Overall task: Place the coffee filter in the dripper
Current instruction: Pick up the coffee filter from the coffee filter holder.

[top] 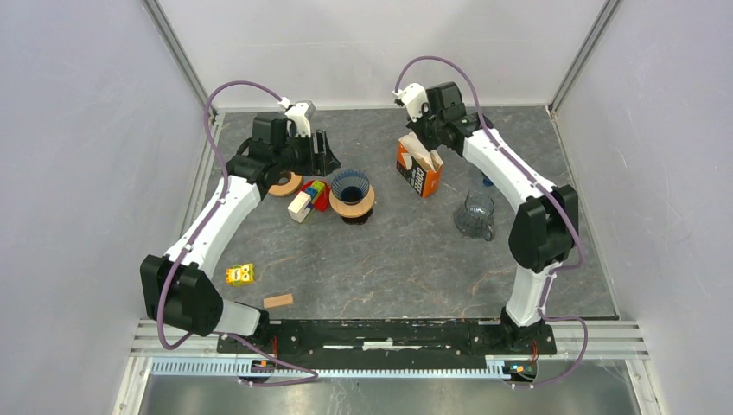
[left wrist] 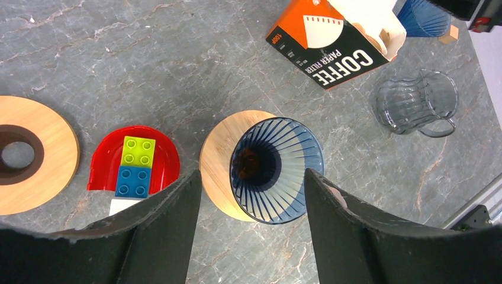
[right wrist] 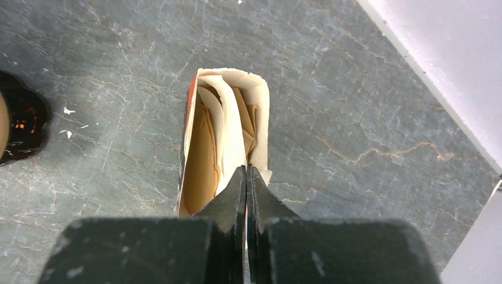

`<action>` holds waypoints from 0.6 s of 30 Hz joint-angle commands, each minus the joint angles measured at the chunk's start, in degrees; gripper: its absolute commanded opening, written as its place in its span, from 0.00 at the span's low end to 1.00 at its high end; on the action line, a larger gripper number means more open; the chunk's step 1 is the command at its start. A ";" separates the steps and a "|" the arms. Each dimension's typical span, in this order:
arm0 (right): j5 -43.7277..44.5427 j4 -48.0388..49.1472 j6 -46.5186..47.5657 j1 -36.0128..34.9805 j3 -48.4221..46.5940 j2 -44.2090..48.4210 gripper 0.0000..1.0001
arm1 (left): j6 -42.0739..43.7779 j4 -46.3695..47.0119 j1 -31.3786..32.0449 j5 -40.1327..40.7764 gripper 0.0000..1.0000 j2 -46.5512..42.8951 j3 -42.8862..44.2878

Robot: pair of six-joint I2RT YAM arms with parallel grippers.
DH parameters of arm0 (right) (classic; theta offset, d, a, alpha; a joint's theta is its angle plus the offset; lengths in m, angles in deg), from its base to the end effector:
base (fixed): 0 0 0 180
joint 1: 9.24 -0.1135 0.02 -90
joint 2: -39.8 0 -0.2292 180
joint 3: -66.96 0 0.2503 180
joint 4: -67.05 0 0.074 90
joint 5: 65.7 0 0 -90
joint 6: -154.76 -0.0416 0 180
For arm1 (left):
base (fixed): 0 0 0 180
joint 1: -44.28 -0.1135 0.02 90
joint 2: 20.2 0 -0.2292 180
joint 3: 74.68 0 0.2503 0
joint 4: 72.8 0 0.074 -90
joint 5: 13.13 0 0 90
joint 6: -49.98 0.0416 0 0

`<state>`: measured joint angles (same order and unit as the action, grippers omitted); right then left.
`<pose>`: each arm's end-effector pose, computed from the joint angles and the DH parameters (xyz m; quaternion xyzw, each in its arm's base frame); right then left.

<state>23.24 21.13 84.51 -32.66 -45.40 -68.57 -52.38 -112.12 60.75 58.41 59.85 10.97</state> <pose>0.3924 0.1708 0.2712 -0.3395 0.8478 0.0215 0.4068 0.3068 -0.1045 0.3007 0.1068 0.8671 -0.2529 0.4157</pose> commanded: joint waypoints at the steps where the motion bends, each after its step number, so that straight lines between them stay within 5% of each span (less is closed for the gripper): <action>1: -0.70 -0.09 -0.26 -0.09 -3.39 6.71 0.00 | 3.39 3.60 -0.21 0.01 0.71 -0.60 2.19; 18: -7.52 0.19 2.29 -0.09 -0.73 21.51 0.00 | 6.03 15.03 -0.16 -16.60 0.71 1.34 6.31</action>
<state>20.51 20.32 85.76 -32.66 -45.80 -52.12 -50.65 -103.20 60.75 50.35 60.90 12.77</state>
